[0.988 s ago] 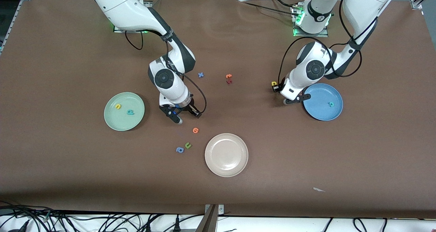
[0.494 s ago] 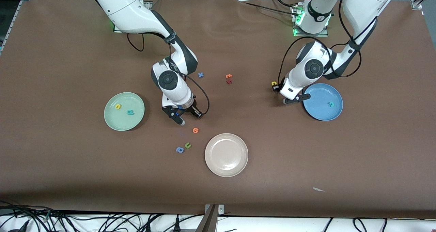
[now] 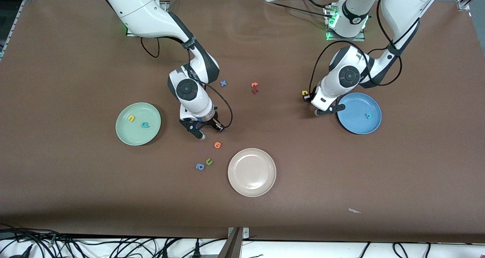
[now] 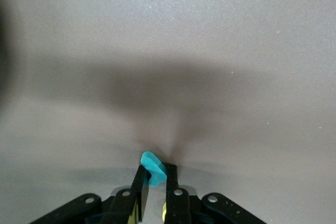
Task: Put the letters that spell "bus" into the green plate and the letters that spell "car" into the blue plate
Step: 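Grasp the yellow s with the right gripper while the left gripper grasps teal letter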
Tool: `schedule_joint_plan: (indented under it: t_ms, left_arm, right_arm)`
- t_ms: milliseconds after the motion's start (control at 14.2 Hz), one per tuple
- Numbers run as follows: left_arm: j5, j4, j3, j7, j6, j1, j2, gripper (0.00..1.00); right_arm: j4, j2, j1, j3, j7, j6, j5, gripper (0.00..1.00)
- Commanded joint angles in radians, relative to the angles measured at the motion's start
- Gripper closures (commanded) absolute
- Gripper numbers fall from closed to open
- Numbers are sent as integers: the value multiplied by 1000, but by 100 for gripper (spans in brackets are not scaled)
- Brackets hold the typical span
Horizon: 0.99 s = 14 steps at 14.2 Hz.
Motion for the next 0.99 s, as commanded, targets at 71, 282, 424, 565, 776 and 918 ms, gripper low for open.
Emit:
schedule_joint_plan:
  t_ms: [71,282,424,565,776,918]
  left_arm:
    - [44,-12,13,-28,13,2,15,97]
    - [44,-12,13,-26,13,4,15,100]
    - [44,-10,13,-21,13,7,14,100]
    - [45,-4,13,-12,10,18,3,100]
    - [44,37,7,24,-56,60,-46,100]
    - [42,88,-1,89,-166,103,-71,100]
  right_arm:
    - [16,26,16,-7,22,6,-20,77]
    - [16,22,16,-7,12,0,-20,84]
    - [17,9,14,-8,3,-26,-25,84]
    - [26,-31,11,-20,-24,-113,-43,84]
    - [26,-91,8,-65,-139,-220,-48,84]
    - [26,-144,7,-118,-290,-343,-46,84]
